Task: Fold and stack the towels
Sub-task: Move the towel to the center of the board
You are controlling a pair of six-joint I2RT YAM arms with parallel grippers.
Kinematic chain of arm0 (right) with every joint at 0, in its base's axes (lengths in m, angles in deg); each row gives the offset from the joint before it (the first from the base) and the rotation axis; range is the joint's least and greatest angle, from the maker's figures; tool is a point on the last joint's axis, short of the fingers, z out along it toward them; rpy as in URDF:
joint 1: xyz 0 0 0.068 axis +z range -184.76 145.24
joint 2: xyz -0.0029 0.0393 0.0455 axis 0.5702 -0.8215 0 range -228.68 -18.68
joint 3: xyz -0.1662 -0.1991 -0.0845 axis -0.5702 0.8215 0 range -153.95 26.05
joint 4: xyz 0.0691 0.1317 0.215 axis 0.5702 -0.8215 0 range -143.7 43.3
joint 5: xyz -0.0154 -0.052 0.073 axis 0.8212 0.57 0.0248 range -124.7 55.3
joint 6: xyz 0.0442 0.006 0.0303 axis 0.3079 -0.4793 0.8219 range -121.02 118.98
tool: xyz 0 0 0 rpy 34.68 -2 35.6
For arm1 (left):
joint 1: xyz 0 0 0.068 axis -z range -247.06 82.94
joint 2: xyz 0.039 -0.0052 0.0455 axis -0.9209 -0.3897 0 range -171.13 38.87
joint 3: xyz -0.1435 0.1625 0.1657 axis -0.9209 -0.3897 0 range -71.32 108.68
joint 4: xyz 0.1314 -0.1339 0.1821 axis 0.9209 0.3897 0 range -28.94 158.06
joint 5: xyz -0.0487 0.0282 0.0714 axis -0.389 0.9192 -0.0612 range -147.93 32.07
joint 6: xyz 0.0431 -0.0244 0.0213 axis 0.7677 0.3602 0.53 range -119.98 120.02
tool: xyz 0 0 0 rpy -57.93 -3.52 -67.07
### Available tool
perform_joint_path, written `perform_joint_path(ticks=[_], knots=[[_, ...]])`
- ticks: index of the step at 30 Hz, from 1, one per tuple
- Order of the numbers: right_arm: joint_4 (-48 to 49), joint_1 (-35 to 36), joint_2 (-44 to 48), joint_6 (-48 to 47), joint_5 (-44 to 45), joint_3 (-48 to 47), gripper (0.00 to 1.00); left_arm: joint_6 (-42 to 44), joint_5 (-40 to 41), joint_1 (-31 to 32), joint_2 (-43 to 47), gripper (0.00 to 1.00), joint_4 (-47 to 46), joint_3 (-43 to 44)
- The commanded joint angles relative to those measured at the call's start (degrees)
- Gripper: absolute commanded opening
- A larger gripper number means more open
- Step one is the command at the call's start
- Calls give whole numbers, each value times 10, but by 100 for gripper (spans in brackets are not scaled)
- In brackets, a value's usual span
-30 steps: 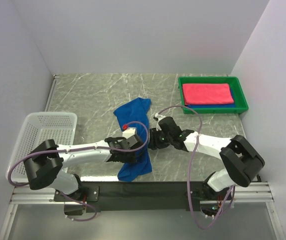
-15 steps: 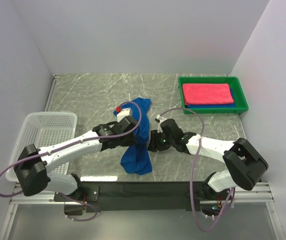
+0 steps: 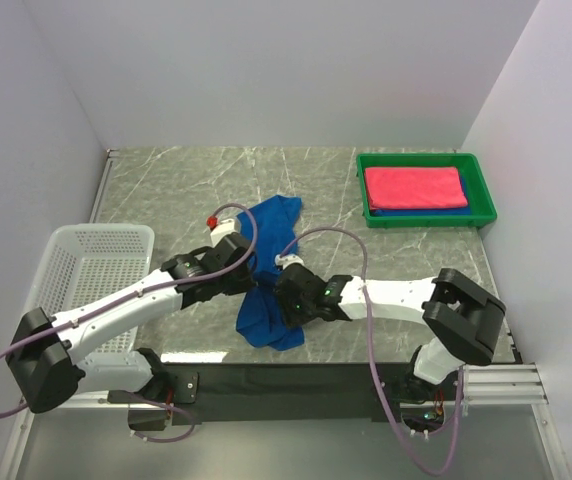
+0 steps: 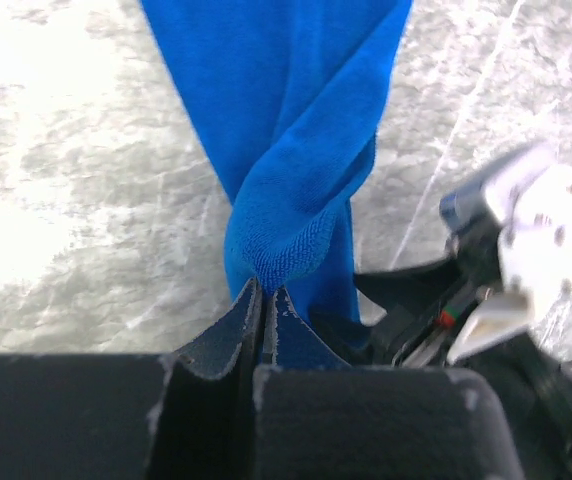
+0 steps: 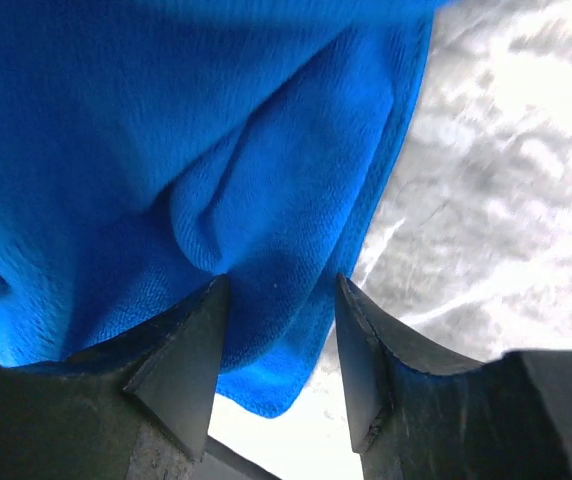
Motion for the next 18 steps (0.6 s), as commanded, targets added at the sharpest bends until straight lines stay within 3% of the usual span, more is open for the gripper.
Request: perform_joint_path(ticks=[1, 9, 12, 18], knots=[[-58, 28, -10, 5, 63, -32, 54, -13, -3, -16, 20, 1, -13, -16], [-115, 41, -73, -1, 116, -55, 54, 6, 4, -89, 38, 1, -16, -70], [-137, 2, -72, -18, 164, -55, 53, 9, -20, -111, 41, 1, -45, -96], [-129, -123, -36, -76, 158, -81, 51, -9, -80, -111, -8, 1, -142, -130]])
